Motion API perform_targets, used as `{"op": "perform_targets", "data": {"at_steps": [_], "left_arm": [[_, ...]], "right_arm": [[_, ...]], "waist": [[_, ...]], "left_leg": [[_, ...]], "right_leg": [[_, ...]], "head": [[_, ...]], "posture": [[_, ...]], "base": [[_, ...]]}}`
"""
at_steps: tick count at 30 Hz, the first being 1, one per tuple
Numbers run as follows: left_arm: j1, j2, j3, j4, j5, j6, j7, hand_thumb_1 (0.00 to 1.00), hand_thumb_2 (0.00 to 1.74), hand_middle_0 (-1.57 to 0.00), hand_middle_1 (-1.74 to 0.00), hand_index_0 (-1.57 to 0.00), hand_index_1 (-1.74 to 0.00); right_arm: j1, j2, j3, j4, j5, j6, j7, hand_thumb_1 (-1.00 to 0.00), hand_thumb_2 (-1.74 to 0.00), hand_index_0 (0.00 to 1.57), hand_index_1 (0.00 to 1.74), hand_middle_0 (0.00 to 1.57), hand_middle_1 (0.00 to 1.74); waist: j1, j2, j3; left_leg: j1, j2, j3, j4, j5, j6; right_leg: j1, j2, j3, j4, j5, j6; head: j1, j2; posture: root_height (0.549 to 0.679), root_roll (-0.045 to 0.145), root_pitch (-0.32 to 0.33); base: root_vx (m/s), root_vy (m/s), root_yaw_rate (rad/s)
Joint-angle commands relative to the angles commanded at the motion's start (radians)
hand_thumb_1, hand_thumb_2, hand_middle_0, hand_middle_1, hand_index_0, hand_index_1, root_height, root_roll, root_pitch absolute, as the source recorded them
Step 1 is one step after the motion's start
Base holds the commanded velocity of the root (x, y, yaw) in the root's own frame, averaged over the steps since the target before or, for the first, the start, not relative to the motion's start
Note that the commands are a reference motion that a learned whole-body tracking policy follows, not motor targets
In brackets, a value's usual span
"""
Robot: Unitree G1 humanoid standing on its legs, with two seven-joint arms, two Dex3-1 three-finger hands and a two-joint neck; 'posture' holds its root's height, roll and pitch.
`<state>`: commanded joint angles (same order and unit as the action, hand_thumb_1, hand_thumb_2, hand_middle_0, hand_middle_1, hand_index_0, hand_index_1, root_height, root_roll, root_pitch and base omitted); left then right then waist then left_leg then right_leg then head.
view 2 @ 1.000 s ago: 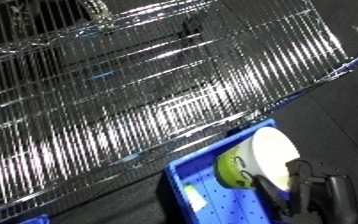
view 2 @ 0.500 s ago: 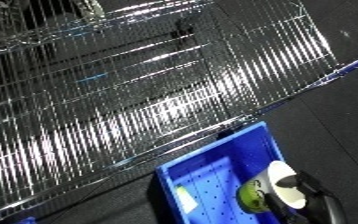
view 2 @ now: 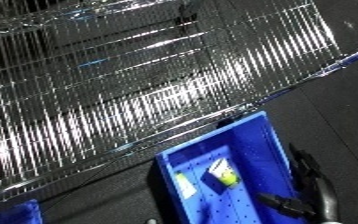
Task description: Pick up the object and place it into the box
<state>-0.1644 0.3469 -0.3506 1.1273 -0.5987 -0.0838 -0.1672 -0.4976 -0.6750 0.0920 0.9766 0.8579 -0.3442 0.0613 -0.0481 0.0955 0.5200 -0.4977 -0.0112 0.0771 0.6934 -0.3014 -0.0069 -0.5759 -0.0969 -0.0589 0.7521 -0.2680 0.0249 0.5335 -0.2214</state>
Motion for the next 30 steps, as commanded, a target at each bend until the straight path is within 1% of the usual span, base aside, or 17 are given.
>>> {"op": "perform_targets", "data": {"at_steps": [3,7,9,10,12,16,22,26,30], "left_arm": [[-0.002,0.003,0.001,-0.003,0.0,0.008,0.0,0.0,0.0,0.0,0.0,0.0,0.0],[-0.006,0.013,0.011,-0.008,0.006,0.022,-0.001,0.0,0.0,0.0,0.0,0.0,0.0],[-0.01,0.02,0.017,-0.007,0.012,0.027,-0.004,0.0,0.0,0.0,0.0,0.0,0.0],[-0.013,0.023,0.02,-0.008,0.017,0.031,-0.005,0.0,0.0,0.0,0.0,0.0,0.0],[-0.021,0.029,0.023,-0.009,0.027,0.036,-0.007,0.0,0.0,0.0,0.0,0.0,0.0],[-0.048,0.034,0.02,0.002,0.037,0.04,-0.011,0.0,0.0,0.0,0.0,0.0,0.0],[-0.085,0.033,0.013,0.034,0.039,0.037,-0.029,0.0,0.0,0.0,0.0,0.0,0.0],[-0.1,0.038,0.006,0.048,0.049,0.027,-0.029,0.0,0.0,0.0,0.0,0.0,0.0],[-0.11,0.047,-0.002,0.05,0.066,0.015,-0.034,0.0,0.0,0.0,0.0,0.0,0.0]], "right_arm": [[-0.009,0.005,0.022,-0.018,-0.043,0.008,0.013,0.0,0.0,0.0,0.0,0.0,0.0],[-0.014,0.023,0.07,-0.074,-0.095,0.037,0.045,0.0,0.0,0.0,0.0,0.0,0.0],[-0.015,0.033,0.096,-0.102,-0.113,0.055,0.059,0.0,0.0,0.0,0.0,0.0,0.0],[-0.014,0.04,0.11,-0.116,-0.117,0.065,0.066,0.0,0.0,0.0,0.0,0.0,0.0],[-0.013,0.054,0.131,-0.14,-0.12,0.084,0.074,0.0,0.0,0.0,0.0,0.0,0.0],[-0.023,0.086,0.165,-0.16,-0.125,0.116,0.073,0.0,0.0,0.0,0.0,0.0,0.0],[-0.049,0.133,0.196,-0.128,-0.14,0.162,0.062,0.0,0.0,0.0,0.0,0.0,0.0],[-0.055,0.156,0.202,-0.092,-0.137,0.18,0.057,0.0,0.0,0.0,0.0,0.0,0.0],[-0.053,0.178,0.212,-0.059,-0.129,0.195,0.038,0.0,0.0,0.0,0.0,0.0,0.0]], "waist": [[0.004,-0.003,0.0],[0.01,-0.014,0.0],[0.014,-0.021,0.0],[0.017,-0.026,0.0],[0.022,-0.033,0.0],[0.035,-0.042,0.0],[0.056,-0.047,0.0],[0.073,-0.052,0.0],[0.09,-0.055,0.0]], "left_leg": [[0.001,-0.001,-0.003,0.002,0.0,-0.0005],[0.004,0.0,-0.007,0.003,0.001,-0.002],[0.005,0.002,-0.01,0.004,0.002,-0.0032],[0.006,0.003,-0.011,0.004,0.003,-0.0037],[0.008,0.005,-0.015,0.002,0.006,-0.0043],[0.015,0.01,-0.025,-0.013,0.021,-0.0075],[0.027,0.018,-0.04,-0.033,0.041,-0.0102],[0.03,0.02,-0.049,-0.035,0.047,-0.0107],[0.032,0.019,-0.056,-0.032,0.048,-0.01]], "right_leg": [[0.004,0.0017,-0.001,0.003,-0.003,-0.0008],[0.011,0.0045,-0.004,0.004,-0.007,-0.0025],[0.015,0.0047,-0.006,0.005,-0.009,-0.0026],[0.017,0.0044,-0.007,0.005,-0.009,-0.0024],[0.021,0.0031,-0.01,0.005,-0.009,-0.0014],[0.033,-0.0007,-0.018,-0.001,-0.009,0.003],[0.047,-0.0097,-0.033,0.012,-0.022,0.0046],[0.058,-0.0177,-0.046,0.016,-0.025,0.0073],[0.07,-0.0234,-0.056,0.008,-0.024,0.0095]], "head": [[-0.037,-0.017],[-0.121,-0.04],[-0.185,-0.043],[-0.243,-0.05],[-0.294,-0.057],[-0.395,-0.081],[-0.507,-0.109],[-0.552,-0.116],[-0.615,-0.124]], "posture": [[0.635,0.075,0.084],[0.635,0.075,0.081],[0.635,0.074,0.079],[0.636,0.073,0.078],[0.636,0.072,0.077],[0.637,0.068,0.075],[0.636,0.062,0.066],[0.636,0.059,0.06],[0.637,0.057,0.056]], "base": [[0.01,-0.005,0.04],[0.007,-0.02,0.059],[0.004,-0.046,0.09],[0.003,-0.066,0.125],[-0.001,-0.064,0.124],[-0.006,-0.048,0.123],[0.003,-0.027,0.143],[0.012,-0.04,0.199],[0.011,-0.047,0.248]]}}
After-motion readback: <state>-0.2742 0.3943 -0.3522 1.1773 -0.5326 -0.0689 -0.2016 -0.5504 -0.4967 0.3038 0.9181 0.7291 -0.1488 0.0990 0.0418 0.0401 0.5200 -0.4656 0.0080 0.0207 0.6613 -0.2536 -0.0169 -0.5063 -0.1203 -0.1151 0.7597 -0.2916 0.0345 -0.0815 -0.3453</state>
